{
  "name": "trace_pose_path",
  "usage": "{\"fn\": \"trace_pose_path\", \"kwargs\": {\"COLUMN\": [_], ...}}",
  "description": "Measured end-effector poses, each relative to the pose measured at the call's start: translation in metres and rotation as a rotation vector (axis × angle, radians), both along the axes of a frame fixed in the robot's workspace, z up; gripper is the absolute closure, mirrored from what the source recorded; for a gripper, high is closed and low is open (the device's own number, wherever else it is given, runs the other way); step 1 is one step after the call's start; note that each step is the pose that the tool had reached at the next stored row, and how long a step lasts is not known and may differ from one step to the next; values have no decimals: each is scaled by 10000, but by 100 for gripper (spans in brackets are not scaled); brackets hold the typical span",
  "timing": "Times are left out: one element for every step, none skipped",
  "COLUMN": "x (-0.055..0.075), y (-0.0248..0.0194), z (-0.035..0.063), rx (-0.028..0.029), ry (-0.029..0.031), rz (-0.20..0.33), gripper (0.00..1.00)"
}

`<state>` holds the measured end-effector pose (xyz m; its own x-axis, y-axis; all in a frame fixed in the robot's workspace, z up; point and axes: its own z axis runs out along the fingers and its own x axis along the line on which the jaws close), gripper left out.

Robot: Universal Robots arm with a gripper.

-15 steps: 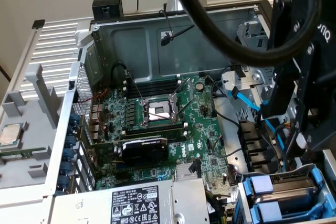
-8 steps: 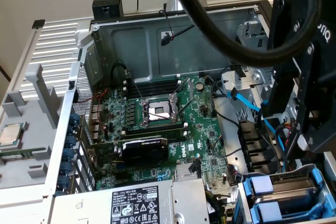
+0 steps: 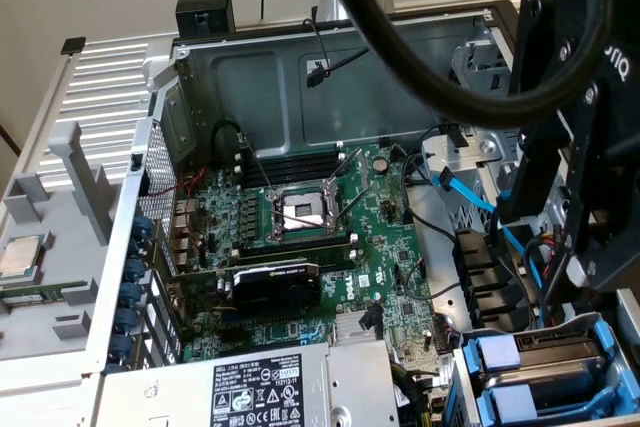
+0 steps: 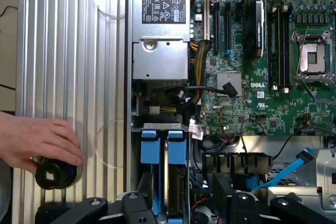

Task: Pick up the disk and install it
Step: 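Insert the first disk wire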

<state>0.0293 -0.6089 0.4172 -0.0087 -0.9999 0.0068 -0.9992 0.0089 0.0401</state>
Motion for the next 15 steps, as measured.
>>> {"fn": "trace_pose_path", "kwargs": {"x": [0, 1, 1, 1, 3, 17, 37, 60, 83, 114, 142, 171, 198, 218, 229], "y": [0, 0, 0, 2, 6, 9, 12, 18, 23, 28, 34, 39, 45, 52, 60], "z": [0, 0, 0, 0, 0, 0, -1, 0, 0, -1, 0, 0, -1, 0, -1], "rx": [0, -1, 0, 1, 0, -1, 0, -1, -1, 0, -1, -1, 0, 0, 0], "ry": [0, 0, 0, 0, 0, -1, 0, -1, 0, 0, -1, 0, -1, -7, -32], "rz": [0, 1, 2, 1, -9, -22, -28, -33, -36, -37, -38, -38, -40, -42, -50], "gripper": [43, 43, 43, 43, 43, 43, 43, 43, 43, 43, 43, 43, 43, 43, 43]}}
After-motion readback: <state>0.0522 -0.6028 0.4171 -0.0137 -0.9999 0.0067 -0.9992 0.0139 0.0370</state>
